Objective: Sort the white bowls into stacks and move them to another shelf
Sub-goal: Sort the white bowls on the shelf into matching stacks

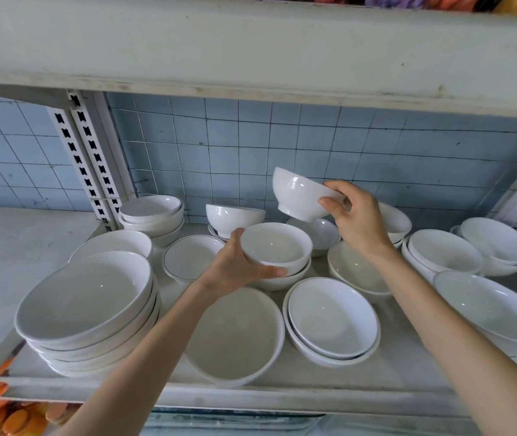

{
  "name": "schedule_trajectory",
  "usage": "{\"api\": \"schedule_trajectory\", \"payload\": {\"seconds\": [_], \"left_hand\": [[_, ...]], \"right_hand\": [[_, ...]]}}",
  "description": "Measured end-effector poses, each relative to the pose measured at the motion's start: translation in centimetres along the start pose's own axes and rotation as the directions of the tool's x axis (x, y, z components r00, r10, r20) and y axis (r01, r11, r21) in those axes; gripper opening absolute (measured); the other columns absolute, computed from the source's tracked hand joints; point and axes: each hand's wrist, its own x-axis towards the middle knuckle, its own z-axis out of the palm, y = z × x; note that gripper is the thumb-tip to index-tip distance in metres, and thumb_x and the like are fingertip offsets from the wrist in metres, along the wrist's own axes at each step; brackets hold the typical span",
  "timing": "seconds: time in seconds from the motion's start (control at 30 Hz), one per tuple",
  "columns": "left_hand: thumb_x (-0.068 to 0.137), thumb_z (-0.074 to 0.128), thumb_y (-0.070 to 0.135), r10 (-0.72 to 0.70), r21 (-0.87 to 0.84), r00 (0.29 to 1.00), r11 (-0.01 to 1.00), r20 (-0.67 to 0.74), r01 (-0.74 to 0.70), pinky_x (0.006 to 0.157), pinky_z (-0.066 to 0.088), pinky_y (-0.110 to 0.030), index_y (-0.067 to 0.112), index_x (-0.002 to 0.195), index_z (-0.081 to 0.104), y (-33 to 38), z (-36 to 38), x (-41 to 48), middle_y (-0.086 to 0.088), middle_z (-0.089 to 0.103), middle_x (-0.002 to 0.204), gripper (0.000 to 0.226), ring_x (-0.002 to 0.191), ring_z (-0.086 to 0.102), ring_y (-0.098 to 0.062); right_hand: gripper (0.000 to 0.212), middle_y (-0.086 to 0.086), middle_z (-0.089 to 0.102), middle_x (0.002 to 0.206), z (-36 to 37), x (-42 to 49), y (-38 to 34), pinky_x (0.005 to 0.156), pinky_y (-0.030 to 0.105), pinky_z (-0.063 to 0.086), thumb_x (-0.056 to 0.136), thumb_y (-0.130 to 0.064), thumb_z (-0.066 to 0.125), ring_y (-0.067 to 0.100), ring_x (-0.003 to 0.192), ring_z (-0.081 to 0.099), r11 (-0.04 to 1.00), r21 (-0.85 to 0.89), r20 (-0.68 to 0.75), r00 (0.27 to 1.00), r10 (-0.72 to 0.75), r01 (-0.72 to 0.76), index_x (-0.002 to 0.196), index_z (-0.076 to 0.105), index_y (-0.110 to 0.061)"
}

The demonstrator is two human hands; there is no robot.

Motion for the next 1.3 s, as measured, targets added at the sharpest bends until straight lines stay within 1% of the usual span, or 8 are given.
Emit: {"api": "schedule_trajectory", "payload": {"seconds": [0.17,0.27,0.43,0.6,0.77,1.0,1.17,1.3], "left_hand": [[0.041,0.088,0.053,-0.005,0.042,1.0,0.999,0.03,0.004,0.105,0.04,-0.039,0.015,0.145,0.026,0.1,-0.3,0.3,-0.008,0.048,0.135,0.127,0.124,0.047,-0.025],[0.036,0.085,0.058,-0.007,0.024,0.999,1.0,0.046,0.006,0.101,0.043,-0.038,0.014,0.143,0.028,0.0,-0.4,0.3,-0.01,0.051,0.13,0.13,0.12,0.049,-0.027],[0.05,0.091,0.034,0.045,-0.071,0.998,0.997,0.043,-0.041,0.074,0.043,-0.02,0.023,0.123,0.04,-0.6,-0.3,0.5,0.006,0.058,0.099,0.09,0.086,0.053,-0.011],[0.036,0.089,0.044,0.044,-0.145,0.998,0.989,0.051,-0.036,0.077,0.05,-0.026,0.026,0.125,0.039,-0.8,-0.2,0.7,0.006,0.064,0.101,0.104,0.077,0.058,-0.007],[0.047,0.094,0.033,0.042,-0.14,0.998,0.989,0.046,-0.035,0.073,0.046,-0.021,0.022,0.128,0.04,-0.9,-0.2,0.7,0.011,0.06,0.103,0.097,0.081,0.056,-0.007],[0.029,0.086,0.048,0.041,-0.187,0.998,0.982,0.036,-0.034,0.097,0.047,-0.029,0.024,0.121,0.042,-0.8,-0.2,0.5,0.01,0.058,0.118,0.104,0.112,0.055,-0.009],[0.058,0.091,0.015,0.062,-0.199,0.997,0.979,0.037,-0.054,0.092,0.045,-0.022,0.02,0.124,0.039,-0.7,-0.1,0.4,0.013,0.056,0.114,0.085,0.111,0.054,-0.01],[0.054,0.092,0.021,0.073,-0.198,0.996,0.978,0.052,-0.061,0.101,0.044,-0.029,0.018,0.131,0.035,-0.8,-0.1,0.5,0.004,0.054,0.125,0.096,0.119,0.051,-0.013]], "right_hand": [[0.022,-0.007,0.06,0.094,0.1,-1.2,-1.0,0.077,0.003,0.036,0.086,-0.005,0.064,-0.001,0.083,0.05,0.998,0.046,0.096,0.994,-0.043,0.039,0.107,0.065,-0.004],[0.025,-0.016,0.054,0.088,0.7,-2.0,-1.4,0.077,0.001,0.034,0.082,-0.001,0.067,0.0,0.083,0.051,0.997,0.027,0.147,0.987,-0.071,0.068,0.107,0.067,-0.002],[0.021,-0.006,0.061,0.092,1.8,-2.9,-0.8,0.082,0.004,0.034,0.079,0.001,0.069,0.016,0.092,0.051,0.989,-0.027,0.195,0.971,-0.135,0.143,0.101,0.07,-0.001],[0.018,-0.008,0.061,0.086,2.3,-3.3,-0.3,0.077,0.023,0.041,0.079,0.005,0.067,0.015,0.085,0.048,0.976,-0.042,0.229,0.953,-0.199,0.214,0.095,0.071,-0.002],[0.017,0.0,0.066,0.084,2.3,-3.8,0.0,0.075,0.022,0.041,0.077,0.004,0.066,0.016,0.083,0.048,0.97,-0.027,0.231,0.945,-0.229,0.242,0.092,0.071,-0.003],[0.017,-0.009,0.06,0.081,2.4,-4.8,0.4,0.074,0.016,0.039,0.076,0.005,0.068,0.003,0.081,0.045,0.974,-0.016,0.245,0.945,-0.216,0.226,0.092,0.072,-0.002],[0.012,-0.009,0.059,0.077,2.4,-4.9,0.7,0.071,0.023,0.039,0.079,-0.002,0.066,-0.01,0.082,0.042,0.97,-0.039,0.279,0.934,-0.222,0.242,0.088,0.071,-0.008],[0.012,-0.012,0.059,0.081,2.2,-4.9,0.8,0.074,0.029,0.04,0.078,-0.006,0.067,0.002,0.081,0.044,0.965,-0.044,0.298,0.925,-0.236,0.26,0.089,0.072,-0.008]]}}
